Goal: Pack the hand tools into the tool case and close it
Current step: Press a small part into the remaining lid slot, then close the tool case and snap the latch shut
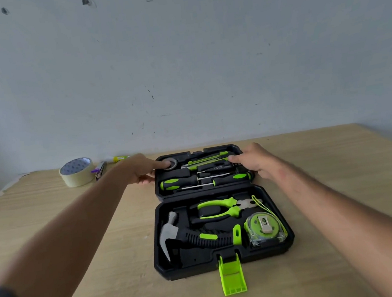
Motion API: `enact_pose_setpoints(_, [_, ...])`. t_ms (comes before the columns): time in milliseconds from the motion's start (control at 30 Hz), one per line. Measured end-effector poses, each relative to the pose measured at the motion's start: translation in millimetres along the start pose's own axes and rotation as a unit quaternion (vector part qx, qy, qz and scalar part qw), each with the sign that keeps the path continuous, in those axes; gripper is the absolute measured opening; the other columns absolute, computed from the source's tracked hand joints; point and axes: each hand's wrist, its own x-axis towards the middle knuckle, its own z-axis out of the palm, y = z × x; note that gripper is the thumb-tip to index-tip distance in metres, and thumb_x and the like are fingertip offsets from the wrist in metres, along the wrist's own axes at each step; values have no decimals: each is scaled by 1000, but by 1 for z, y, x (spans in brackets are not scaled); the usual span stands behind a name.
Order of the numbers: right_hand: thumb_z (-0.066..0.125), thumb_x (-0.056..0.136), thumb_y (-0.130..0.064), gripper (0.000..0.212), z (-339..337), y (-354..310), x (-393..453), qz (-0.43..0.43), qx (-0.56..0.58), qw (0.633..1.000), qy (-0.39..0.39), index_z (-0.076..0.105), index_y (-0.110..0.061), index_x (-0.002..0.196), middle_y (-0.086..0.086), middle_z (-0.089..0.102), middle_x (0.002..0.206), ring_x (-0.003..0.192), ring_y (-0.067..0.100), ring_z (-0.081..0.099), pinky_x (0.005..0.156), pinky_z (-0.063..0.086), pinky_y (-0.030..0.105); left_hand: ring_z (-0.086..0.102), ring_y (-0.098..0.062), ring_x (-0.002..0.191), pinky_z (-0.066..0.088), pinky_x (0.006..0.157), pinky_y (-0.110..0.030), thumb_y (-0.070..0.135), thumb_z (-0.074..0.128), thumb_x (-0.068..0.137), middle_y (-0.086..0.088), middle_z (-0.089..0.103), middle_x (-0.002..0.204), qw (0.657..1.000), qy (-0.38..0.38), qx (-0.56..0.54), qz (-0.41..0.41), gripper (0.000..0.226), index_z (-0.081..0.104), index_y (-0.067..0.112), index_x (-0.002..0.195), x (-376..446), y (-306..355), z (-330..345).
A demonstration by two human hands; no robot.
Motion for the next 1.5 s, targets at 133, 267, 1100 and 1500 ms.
enact_pose_setpoints(133, [72, 94, -16, 28, 5, -13, 5, -41, 57, 998, 2, 65, -8, 120, 6, 69, 112, 97, 21, 62, 88, 50, 30, 39, -17, 42, 27, 48, -25, 62, 83, 67, -14, 62, 80, 1000, 8, 10, 25, 68, 69, 3, 97, 14, 2, -15])
enact_pose_setpoints(267, [68, 97, -19, 29, 5, -38, 11, -81, 88, 992, 42, 53, -18, 121, 2, 62, 108, 88, 17, 62, 65, 48, 25, 45, -18, 52, 34, 50, -26, 47, 81, 81, -11, 60, 82, 991, 81, -47, 92, 50, 65, 5, 104, 9, 19, -24])
enact_pose_setpoints(1100, [67, 87, -40, 45, -11, 37, -118, -455, -141, 878, 48, 63, -23, 128, -8, 51, 123, 117, 14, 52, 100, 44, 23, 67, -35, 62, 52, 43, -37, 30, 75, 72, -6, 61, 101, 670, 315, 426, 519, 58, 53, 24, 126, -130, -69, 3])
enact_pose_setpoints(1500, [65, 87, -38, 49, 4, 55, -124, -444, -130, 883, 76, 62, -21, 134, -6, 46, 135, 130, 13, 45, 103, 41, 24, 62, -21, 85, 51, 64, -32, 83, 53, 76, 2, 49, 127, 768, 210, 382, 469, 91, 55, 20, 143, -128, -77, 0])
